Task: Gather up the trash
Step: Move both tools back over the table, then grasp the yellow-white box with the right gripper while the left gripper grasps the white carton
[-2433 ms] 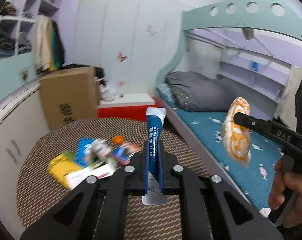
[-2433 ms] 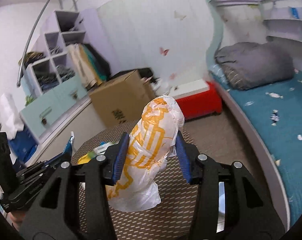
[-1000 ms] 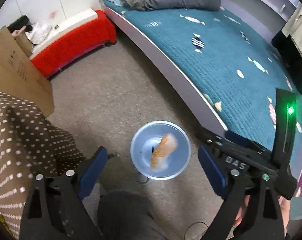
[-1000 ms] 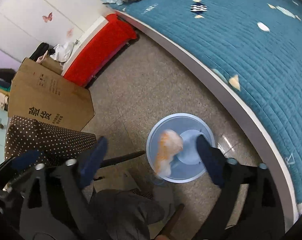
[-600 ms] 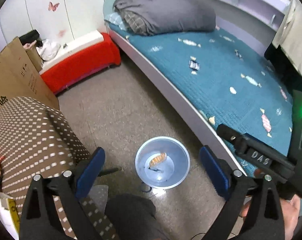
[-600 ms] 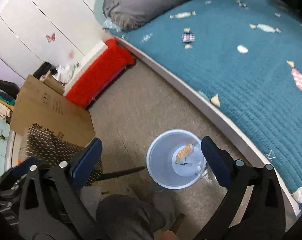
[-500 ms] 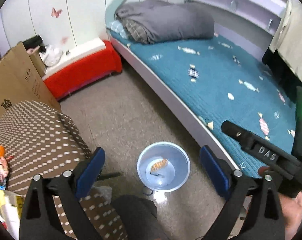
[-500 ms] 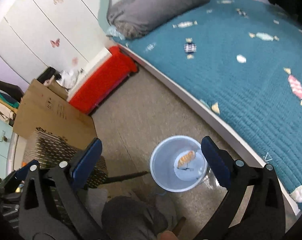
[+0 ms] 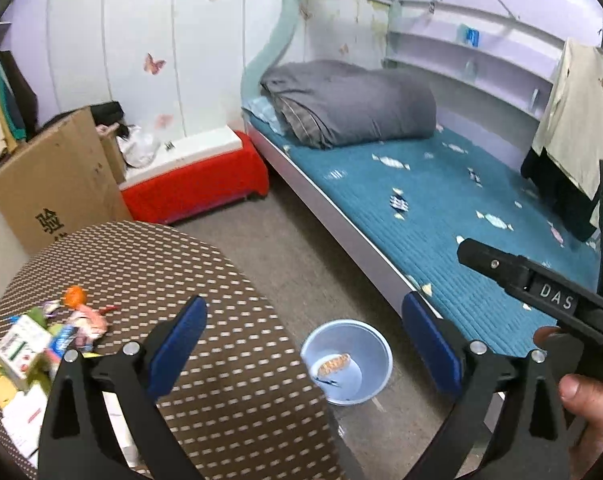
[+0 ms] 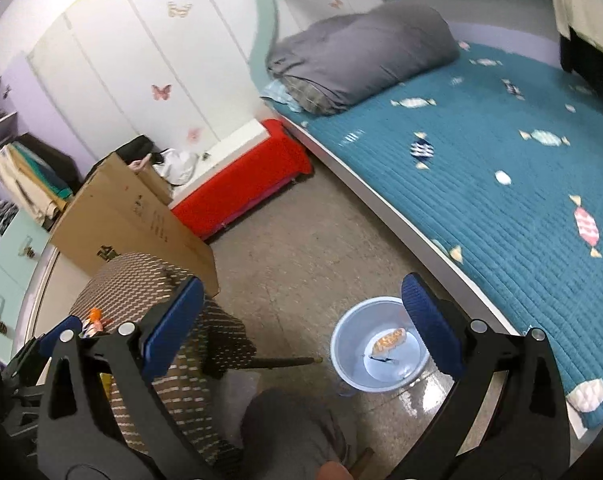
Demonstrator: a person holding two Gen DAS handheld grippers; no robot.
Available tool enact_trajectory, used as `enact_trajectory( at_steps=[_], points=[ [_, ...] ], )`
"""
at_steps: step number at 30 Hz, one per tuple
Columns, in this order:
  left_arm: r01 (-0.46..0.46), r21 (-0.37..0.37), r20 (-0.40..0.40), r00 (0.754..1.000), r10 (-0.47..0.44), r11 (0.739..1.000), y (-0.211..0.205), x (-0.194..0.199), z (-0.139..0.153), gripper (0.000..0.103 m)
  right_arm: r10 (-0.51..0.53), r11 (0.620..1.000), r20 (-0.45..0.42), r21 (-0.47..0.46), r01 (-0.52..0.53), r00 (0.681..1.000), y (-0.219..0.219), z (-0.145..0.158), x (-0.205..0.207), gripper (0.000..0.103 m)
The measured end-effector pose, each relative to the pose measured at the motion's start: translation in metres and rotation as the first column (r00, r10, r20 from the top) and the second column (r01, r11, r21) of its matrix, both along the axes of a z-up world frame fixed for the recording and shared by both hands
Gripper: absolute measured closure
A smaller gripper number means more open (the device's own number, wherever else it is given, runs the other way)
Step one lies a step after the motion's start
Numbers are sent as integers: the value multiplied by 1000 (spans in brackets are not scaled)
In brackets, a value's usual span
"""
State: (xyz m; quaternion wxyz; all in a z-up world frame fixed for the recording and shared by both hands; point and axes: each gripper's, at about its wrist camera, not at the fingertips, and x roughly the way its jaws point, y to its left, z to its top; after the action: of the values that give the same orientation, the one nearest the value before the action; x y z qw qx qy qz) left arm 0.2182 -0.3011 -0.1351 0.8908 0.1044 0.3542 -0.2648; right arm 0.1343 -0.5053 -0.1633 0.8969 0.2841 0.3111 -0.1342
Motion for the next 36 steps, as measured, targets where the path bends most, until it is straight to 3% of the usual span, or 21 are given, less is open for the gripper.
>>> enact_trajectory(
  at_steps=[10,21,28,36],
  points=[
    [-113,-71,83,990,118,991,89,-15,31,6,124,989,57,-93,-119,991,81,48,9,6],
    [-237,-98,142,958,249,967,181,-33,38,6,242,962,67,-146,-230,968,164,64,19,6],
    [-308,-77,164,934,317,948,232,-39,30,6,330,935,43,-154,-320,943,207,56,30,6],
    [-392,-68,113,911,397,917,279,-44,5,6,414,901,-34,-124,-415,910,247,22,49,6]
  ],
)
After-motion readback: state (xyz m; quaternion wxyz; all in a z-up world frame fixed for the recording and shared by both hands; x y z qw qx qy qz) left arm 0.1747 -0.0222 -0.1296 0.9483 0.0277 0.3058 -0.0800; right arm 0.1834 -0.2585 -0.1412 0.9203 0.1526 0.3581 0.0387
